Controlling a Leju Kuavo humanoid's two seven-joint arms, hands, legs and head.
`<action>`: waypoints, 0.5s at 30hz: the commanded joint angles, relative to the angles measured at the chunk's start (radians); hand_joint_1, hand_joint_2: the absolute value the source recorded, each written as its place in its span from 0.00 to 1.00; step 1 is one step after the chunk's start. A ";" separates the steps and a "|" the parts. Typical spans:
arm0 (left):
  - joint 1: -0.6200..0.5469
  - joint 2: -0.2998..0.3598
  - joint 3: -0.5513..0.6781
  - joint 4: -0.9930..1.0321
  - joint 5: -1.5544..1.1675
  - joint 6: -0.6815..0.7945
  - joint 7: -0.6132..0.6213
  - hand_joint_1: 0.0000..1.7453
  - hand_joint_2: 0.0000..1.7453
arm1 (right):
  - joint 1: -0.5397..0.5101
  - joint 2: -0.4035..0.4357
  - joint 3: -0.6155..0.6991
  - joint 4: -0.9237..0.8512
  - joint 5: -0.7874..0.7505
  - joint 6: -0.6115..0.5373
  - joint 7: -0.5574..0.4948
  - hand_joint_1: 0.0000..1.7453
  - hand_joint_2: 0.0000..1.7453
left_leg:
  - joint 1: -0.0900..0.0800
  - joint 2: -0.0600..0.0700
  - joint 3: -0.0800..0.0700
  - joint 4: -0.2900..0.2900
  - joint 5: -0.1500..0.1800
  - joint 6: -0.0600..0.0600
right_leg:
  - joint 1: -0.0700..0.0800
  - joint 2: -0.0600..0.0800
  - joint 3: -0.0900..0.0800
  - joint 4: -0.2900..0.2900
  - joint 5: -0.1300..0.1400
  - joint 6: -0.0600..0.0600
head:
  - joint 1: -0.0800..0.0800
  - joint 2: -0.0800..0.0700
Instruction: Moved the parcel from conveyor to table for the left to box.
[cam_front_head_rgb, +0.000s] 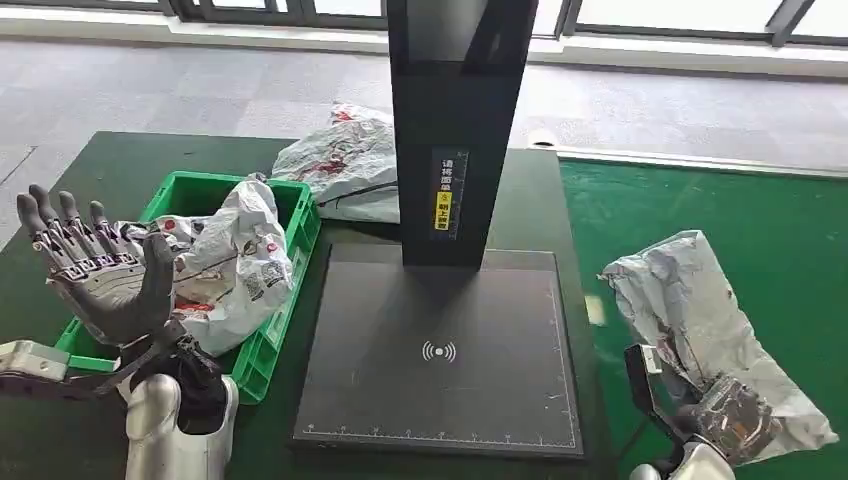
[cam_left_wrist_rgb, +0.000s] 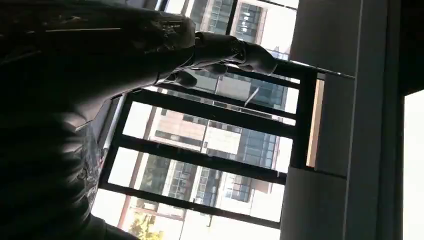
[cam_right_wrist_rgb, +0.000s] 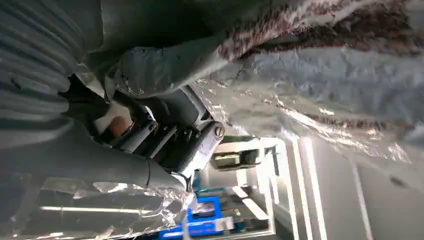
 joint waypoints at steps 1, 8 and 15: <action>0.018 -0.016 -0.010 0.048 -0.015 0.005 0.003 0.00 1.00 | -0.031 0.221 0.082 -0.359 -0.299 0.002 -0.494 1.00 1.00 | -0.001 0.008 0.001 -0.001 -0.001 -0.002 | -0.001 0.009 -0.004 0.002 0.000 -0.002 | 0.000 0.000; -0.016 -0.016 -0.014 0.091 -0.024 0.000 0.003 0.00 1.00 | -0.035 0.221 0.269 -0.311 -0.412 0.002 -0.568 1.00 1.00 | -0.001 0.003 0.001 -0.001 0.000 -0.002 | -0.001 0.004 -0.003 0.002 -0.001 -0.002 | 0.000 0.000; -0.048 -0.016 -0.004 0.145 -0.037 -0.051 0.003 0.00 1.00 | -0.104 0.215 0.520 0.038 -0.443 0.075 -0.649 1.00 1.00 | 0.001 0.009 0.005 -0.004 0.000 -0.004 | 0.001 0.010 -0.001 0.000 0.001 -0.003 | 0.000 0.000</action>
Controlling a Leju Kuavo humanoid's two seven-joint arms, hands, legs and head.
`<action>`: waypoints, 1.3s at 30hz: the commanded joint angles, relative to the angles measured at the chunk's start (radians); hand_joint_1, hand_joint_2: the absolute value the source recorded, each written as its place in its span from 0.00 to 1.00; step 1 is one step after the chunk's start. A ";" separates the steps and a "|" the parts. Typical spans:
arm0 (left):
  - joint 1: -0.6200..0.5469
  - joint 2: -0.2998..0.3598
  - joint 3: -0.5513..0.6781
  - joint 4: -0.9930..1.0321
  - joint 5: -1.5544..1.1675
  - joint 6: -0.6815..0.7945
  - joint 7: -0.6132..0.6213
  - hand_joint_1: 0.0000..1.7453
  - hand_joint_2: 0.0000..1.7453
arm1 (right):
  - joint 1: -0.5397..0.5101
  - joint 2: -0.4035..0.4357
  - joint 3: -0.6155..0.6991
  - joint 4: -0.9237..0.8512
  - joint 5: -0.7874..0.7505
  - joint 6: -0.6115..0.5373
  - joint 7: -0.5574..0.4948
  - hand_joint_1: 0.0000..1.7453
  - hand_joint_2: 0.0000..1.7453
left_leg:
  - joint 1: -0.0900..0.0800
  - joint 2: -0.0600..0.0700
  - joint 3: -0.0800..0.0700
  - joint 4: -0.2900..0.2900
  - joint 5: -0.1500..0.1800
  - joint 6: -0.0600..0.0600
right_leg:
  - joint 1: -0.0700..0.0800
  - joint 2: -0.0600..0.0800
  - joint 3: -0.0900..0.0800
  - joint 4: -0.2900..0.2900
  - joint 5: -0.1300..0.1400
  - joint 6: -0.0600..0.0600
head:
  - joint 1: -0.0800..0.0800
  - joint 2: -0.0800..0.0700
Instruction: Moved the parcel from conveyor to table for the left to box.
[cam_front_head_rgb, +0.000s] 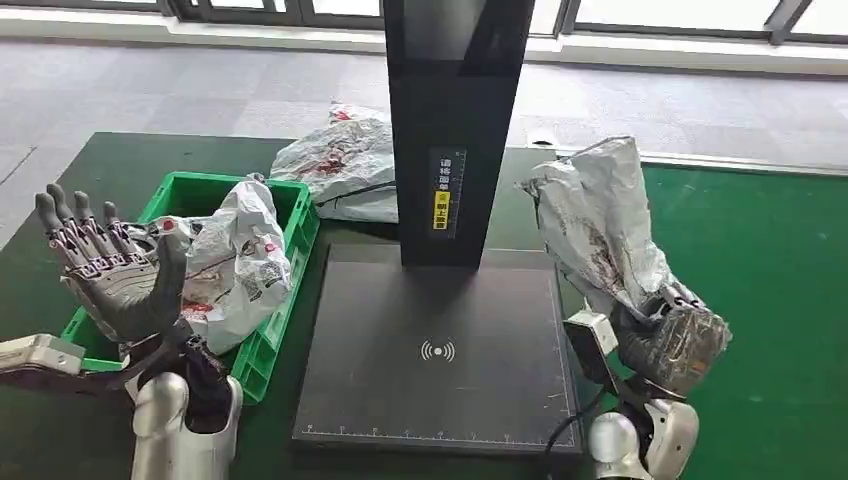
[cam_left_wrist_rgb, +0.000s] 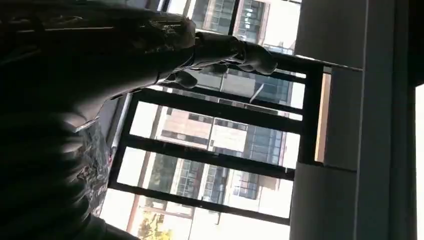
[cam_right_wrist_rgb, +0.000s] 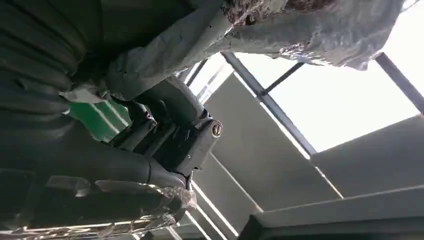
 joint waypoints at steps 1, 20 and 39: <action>-0.051 -0.017 -0.002 0.127 -0.014 -0.052 0.003 0.00 1.00 | -0.070 0.038 0.334 0.366 -0.010 0.066 -0.064 1.00 1.00 | 0.001 0.005 0.004 -0.002 0.000 -0.001 | 0.001 0.006 0.001 -0.002 0.001 -0.001 | 0.000 0.000; -0.090 -0.017 -0.002 0.171 -0.013 -0.067 0.003 0.00 1.00 | -0.120 0.024 0.424 0.532 -0.044 0.173 -0.075 1.00 1.00 | 0.001 0.001 0.002 -0.001 0.000 -0.002 | 0.001 0.002 0.000 0.000 0.000 -0.002 | 0.000 0.000; -0.137 -0.017 0.000 0.245 -0.015 -0.070 0.003 0.00 1.00 | -0.099 0.038 0.394 0.531 -0.104 -0.001 -0.275 0.00 0.00 | 0.001 -0.001 0.001 -0.001 0.000 -0.002 | 0.000 0.000 -0.001 0.001 -0.001 -0.002 | 0.000 0.000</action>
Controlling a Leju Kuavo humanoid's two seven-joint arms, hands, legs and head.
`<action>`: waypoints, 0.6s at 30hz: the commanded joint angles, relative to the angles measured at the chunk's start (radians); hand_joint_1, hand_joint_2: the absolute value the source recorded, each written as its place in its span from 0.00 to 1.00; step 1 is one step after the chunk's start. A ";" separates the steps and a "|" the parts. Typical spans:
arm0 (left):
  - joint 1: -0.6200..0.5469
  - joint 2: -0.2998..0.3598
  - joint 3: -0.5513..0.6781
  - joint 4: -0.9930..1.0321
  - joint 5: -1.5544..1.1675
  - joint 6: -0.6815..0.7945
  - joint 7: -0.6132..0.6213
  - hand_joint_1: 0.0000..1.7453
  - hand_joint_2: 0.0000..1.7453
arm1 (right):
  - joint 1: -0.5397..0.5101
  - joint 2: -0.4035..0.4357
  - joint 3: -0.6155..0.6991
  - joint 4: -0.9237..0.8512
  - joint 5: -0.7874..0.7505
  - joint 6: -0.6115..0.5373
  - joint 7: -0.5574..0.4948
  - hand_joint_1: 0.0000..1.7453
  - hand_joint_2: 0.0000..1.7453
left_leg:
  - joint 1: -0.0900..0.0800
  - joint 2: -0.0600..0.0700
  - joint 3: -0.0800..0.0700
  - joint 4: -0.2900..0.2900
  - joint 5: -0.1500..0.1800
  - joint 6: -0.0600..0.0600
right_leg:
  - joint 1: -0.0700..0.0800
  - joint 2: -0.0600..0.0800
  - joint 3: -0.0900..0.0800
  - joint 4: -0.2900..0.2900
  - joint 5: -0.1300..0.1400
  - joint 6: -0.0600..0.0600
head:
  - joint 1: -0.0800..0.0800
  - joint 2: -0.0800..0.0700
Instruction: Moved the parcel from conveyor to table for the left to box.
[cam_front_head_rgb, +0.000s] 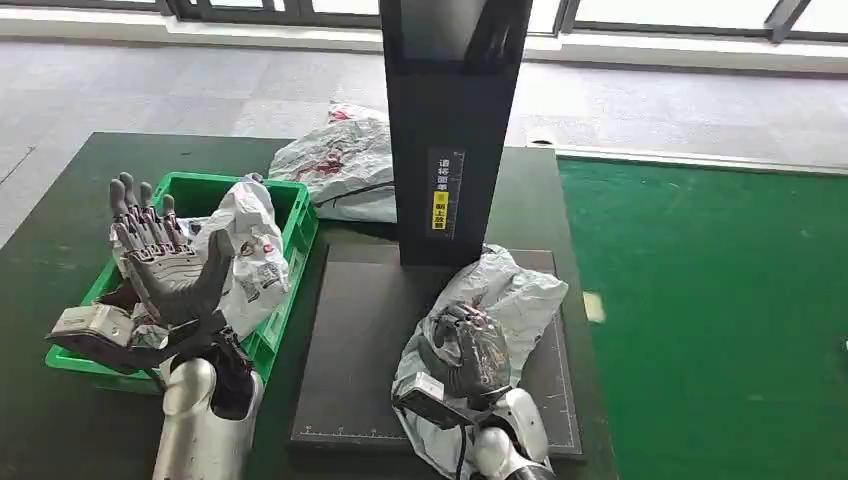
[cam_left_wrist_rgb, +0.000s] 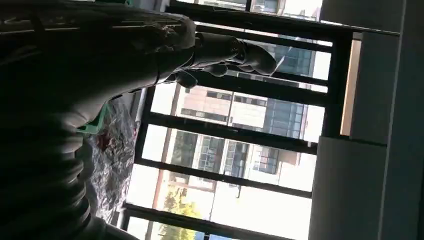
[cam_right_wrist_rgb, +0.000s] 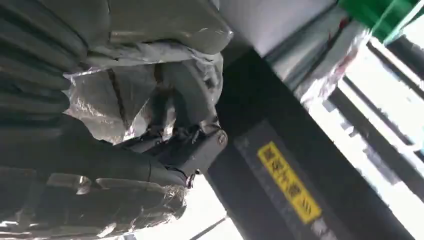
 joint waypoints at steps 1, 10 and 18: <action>-0.083 -0.013 0.015 0.103 -0.002 0.000 0.003 0.00 1.00 | 0.042 0.040 -0.063 -0.101 0.102 -0.081 -0.055 0.00 0.00 | 0.000 -0.003 0.000 0.000 0.001 -0.001 | 0.000 -0.002 0.000 0.000 -0.001 0.000 | 0.000 0.000; -0.106 -0.013 0.000 0.140 -0.007 0.005 0.003 0.00 1.00 | 0.118 0.040 -0.119 -0.307 0.190 -0.081 -0.049 0.00 0.00 | 0.000 -0.004 0.000 -0.001 0.001 0.000 | 0.000 -0.003 0.000 0.000 -0.001 0.000 | 0.000 0.000; -0.113 0.007 -0.103 0.116 -0.128 0.082 0.003 0.00 1.00 | 0.171 0.040 -0.163 -0.515 0.128 -0.081 -0.055 0.00 0.00 | 0.000 -0.004 0.001 -0.001 0.000 0.000 | 0.000 -0.003 0.001 -0.001 -0.001 0.000 | 0.000 0.000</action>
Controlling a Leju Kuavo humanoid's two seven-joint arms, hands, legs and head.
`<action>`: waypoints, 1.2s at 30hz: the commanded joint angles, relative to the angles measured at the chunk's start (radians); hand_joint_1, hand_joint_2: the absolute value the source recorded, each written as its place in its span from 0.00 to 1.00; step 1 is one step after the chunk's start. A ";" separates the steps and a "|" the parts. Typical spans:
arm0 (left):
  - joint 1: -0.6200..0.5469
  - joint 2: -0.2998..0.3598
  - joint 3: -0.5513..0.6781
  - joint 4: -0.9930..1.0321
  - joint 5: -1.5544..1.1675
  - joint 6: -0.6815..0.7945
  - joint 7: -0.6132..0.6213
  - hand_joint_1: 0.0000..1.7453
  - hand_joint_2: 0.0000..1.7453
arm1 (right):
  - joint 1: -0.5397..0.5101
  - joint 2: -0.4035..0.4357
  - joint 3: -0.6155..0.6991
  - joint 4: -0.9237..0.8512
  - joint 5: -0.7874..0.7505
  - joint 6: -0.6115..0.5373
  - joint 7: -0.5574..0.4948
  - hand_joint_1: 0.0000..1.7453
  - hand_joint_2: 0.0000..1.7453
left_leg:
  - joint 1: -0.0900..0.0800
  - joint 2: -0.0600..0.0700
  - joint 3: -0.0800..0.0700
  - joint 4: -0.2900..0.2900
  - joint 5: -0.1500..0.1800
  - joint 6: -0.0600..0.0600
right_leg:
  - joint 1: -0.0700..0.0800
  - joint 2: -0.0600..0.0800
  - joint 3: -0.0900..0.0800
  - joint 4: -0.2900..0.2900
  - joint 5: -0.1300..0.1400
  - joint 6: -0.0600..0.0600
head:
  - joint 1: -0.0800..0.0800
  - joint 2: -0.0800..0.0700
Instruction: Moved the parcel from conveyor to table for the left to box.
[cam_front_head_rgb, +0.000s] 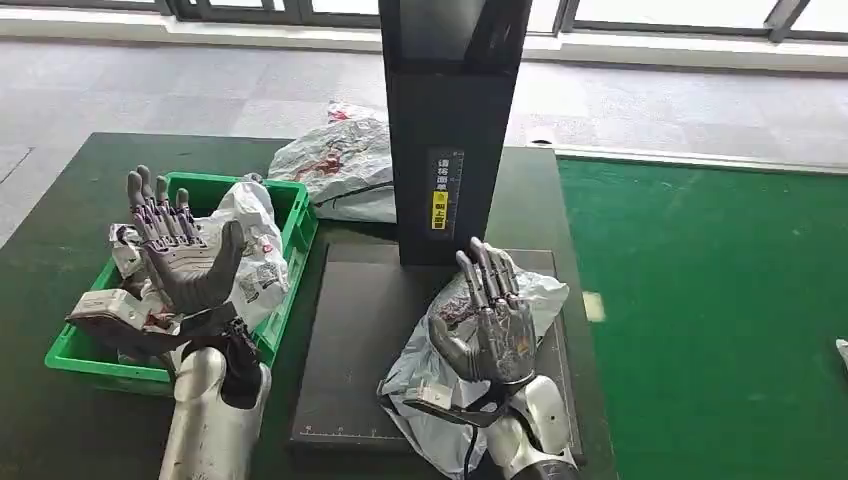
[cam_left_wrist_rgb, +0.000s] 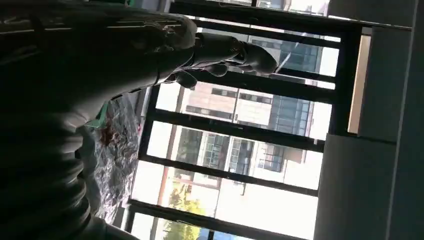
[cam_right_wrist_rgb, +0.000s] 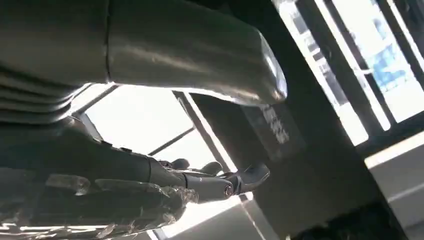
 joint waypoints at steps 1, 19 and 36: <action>-0.066 0.043 -0.182 0.068 -0.162 0.101 0.003 0.00 1.00 | 0.141 0.040 -0.132 -0.339 -0.073 0.003 -0.019 0.00 0.00 | 0.000 -0.007 0.000 -0.001 0.001 -0.001 | 0.000 -0.006 0.001 0.000 -0.002 0.000 | 0.000 0.000; -0.164 -0.005 -0.665 0.679 -0.857 0.125 0.127 0.00 1.00 | 0.094 0.040 -0.606 -0.606 -0.274 0.003 -0.019 0.00 1.00 | -0.003 -0.011 0.002 -0.002 0.000 0.000 | -0.003 -0.010 0.005 -0.003 -0.001 0.002 | 0.000 0.000; -0.194 -0.005 -0.734 0.791 -0.898 0.066 0.170 0.00 1.00 | 0.082 0.040 -0.649 -0.632 -0.293 0.003 -0.019 0.00 1.00 | -0.003 -0.002 0.002 -0.001 -0.002 0.000 | -0.003 0.000 0.002 -0.001 -0.001 0.001 | 0.000 0.000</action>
